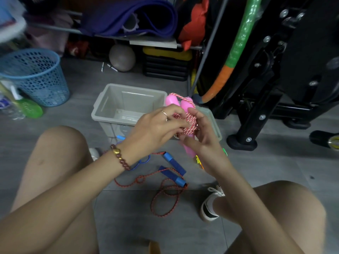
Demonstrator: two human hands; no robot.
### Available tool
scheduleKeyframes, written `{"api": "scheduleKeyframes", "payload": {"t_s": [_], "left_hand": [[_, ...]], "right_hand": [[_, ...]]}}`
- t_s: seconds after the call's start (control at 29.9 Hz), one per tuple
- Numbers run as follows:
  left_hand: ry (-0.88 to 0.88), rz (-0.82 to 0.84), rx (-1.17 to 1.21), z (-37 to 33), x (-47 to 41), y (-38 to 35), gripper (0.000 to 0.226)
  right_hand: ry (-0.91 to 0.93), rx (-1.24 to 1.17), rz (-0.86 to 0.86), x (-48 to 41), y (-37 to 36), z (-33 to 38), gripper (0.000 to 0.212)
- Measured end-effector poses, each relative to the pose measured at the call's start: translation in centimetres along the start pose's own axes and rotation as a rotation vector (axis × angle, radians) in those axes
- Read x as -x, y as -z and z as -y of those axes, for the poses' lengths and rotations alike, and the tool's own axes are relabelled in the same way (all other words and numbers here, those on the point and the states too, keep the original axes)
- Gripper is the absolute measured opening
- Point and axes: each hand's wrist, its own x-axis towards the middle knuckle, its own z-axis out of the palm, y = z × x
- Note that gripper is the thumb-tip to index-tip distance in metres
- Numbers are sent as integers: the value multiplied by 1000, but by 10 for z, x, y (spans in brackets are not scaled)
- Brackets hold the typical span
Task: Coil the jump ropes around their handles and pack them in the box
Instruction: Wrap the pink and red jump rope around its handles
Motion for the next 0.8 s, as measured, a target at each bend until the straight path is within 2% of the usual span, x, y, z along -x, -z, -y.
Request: {"api": "scheduleKeyframes", "payload": {"t_s": [0.1,0.2,0.3,0.37,0.47,0.6,0.67,0.8], "left_hand": [[37,-37,48,4,0,7,6],[8,-73,-22,2,0,9,4],[-71,-76,-43,1,1,9,7],[-64,-56,-9,2,5,7,5],[-38,-40,29,4,10,9,6],[-39,-29,-42,6,11,12,11],[19,-16,-17,7,10,15,4],[224,0,159,16,2,14,11]], "right_hand": [[80,179,32,2,1,5,63],[202,411,-6,-1,-3,0,64],[204,548,-37,-1,-11,-8,66],[223,632,-55,-1,-14,-11,68],[235,671,-41,-4,-16,-13,72],[217,671,-23,-6,-20,-20,74],[206,612,15,-8,-19,-22,71],[177,573,132,-9,-9,-28,69]]}}
